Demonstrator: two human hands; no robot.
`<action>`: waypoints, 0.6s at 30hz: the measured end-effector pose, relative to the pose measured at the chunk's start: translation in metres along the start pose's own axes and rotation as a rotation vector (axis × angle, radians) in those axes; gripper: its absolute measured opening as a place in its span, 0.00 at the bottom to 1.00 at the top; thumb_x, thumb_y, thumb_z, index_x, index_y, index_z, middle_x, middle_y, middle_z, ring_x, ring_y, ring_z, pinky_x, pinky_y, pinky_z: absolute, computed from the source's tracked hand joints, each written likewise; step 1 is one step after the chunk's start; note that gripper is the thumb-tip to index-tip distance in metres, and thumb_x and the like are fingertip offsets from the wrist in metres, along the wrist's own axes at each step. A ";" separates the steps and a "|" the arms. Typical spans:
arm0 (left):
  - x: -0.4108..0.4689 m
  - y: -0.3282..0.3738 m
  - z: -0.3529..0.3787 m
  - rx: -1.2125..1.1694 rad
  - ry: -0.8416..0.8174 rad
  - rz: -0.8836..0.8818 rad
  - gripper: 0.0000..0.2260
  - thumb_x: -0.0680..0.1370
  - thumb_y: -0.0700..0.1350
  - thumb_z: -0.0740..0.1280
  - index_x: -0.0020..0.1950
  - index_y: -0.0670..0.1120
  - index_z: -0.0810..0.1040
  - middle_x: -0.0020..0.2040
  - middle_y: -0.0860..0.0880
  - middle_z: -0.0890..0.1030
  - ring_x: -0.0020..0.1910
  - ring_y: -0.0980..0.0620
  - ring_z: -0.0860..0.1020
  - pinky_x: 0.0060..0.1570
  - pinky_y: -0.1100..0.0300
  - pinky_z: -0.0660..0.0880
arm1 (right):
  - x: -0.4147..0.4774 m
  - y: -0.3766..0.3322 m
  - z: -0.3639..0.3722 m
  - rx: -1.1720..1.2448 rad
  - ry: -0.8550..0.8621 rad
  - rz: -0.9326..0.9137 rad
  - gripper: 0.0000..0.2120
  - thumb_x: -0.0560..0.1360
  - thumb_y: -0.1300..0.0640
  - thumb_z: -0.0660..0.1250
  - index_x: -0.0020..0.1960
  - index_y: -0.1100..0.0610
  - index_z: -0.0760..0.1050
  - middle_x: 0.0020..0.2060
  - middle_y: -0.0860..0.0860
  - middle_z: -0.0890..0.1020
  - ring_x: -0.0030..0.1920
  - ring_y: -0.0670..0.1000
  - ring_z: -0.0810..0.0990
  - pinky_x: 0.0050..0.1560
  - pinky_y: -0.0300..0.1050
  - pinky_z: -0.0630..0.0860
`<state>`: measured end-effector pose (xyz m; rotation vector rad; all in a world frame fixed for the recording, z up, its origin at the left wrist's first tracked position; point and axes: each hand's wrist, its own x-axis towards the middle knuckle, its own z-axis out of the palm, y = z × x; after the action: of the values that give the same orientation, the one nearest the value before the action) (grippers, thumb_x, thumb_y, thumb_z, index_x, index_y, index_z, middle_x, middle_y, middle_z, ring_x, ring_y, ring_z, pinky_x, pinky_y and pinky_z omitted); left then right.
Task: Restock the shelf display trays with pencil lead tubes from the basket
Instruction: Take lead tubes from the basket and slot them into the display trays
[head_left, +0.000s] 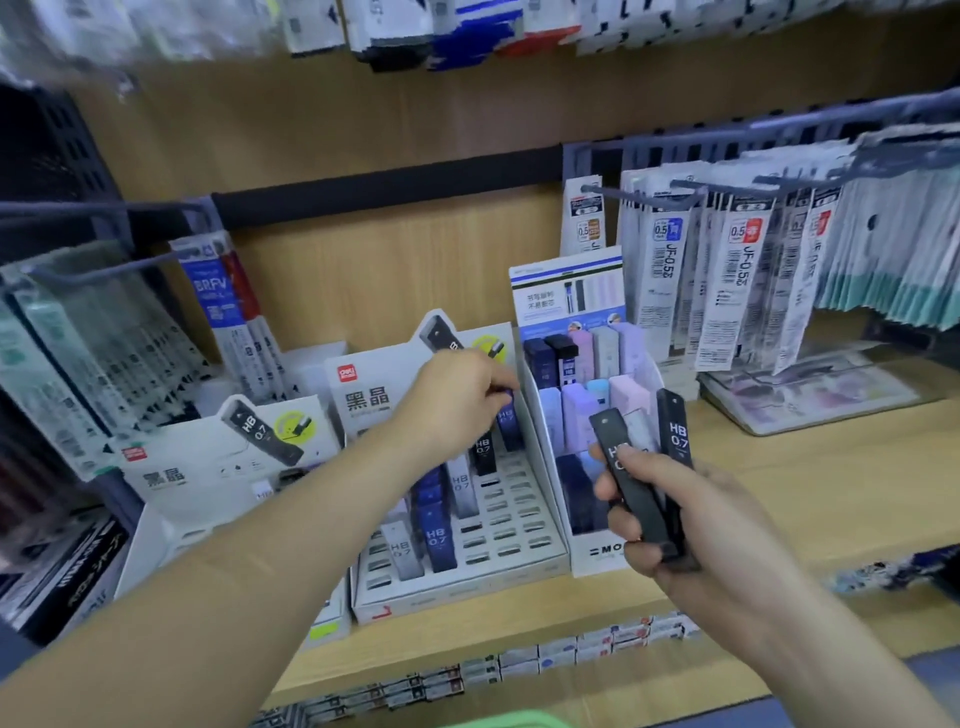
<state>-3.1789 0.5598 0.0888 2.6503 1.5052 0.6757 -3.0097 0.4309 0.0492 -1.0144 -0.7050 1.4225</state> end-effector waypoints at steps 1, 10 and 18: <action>0.002 -0.001 0.003 0.026 -0.018 0.003 0.10 0.79 0.42 0.66 0.57 0.49 0.83 0.53 0.49 0.83 0.53 0.49 0.78 0.54 0.58 0.73 | 0.001 0.001 0.000 -0.001 -0.011 0.005 0.10 0.77 0.59 0.66 0.54 0.64 0.79 0.35 0.57 0.79 0.26 0.49 0.69 0.21 0.37 0.62; 0.013 -0.008 0.002 0.111 -0.134 -0.019 0.09 0.78 0.41 0.67 0.56 0.47 0.83 0.53 0.50 0.84 0.53 0.51 0.79 0.52 0.63 0.72 | 0.006 -0.001 -0.007 0.063 -0.036 0.046 0.11 0.77 0.59 0.65 0.54 0.64 0.80 0.35 0.56 0.79 0.26 0.48 0.70 0.20 0.37 0.63; 0.014 -0.004 0.019 0.246 -0.039 -0.037 0.07 0.77 0.44 0.66 0.49 0.47 0.83 0.45 0.49 0.84 0.49 0.47 0.78 0.48 0.56 0.75 | 0.001 0.000 -0.001 0.053 -0.078 0.037 0.10 0.76 0.59 0.67 0.54 0.63 0.80 0.31 0.51 0.79 0.26 0.48 0.72 0.21 0.36 0.65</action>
<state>-3.1687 0.5773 0.0758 2.7801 1.7244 0.4610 -3.0089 0.4319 0.0490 -0.9389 -0.7044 1.5124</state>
